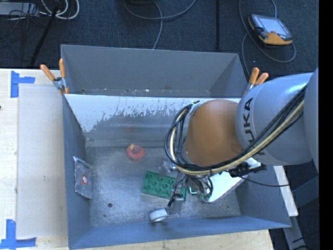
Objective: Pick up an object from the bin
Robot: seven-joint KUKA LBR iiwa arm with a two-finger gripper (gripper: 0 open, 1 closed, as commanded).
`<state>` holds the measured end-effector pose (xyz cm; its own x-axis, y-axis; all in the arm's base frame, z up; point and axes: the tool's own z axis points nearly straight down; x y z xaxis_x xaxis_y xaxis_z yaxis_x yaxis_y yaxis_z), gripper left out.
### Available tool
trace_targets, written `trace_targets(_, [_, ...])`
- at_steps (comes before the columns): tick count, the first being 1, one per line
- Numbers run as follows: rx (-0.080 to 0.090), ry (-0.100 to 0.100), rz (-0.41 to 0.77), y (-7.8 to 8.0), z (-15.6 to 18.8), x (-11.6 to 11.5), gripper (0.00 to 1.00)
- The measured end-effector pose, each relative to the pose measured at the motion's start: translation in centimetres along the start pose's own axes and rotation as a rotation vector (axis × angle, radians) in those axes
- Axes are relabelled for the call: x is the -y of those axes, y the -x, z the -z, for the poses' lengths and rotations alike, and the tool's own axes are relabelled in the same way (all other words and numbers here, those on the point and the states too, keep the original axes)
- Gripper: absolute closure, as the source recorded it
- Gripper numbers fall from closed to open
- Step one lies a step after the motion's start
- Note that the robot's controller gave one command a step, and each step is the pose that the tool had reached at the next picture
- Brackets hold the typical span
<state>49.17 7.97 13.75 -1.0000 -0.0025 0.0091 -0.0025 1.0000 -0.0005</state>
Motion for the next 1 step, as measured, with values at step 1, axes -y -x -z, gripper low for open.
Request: trace_targets(1, [0.023, 0.002, -0.111, 2.82, -6.47, 0.30, 0.00])
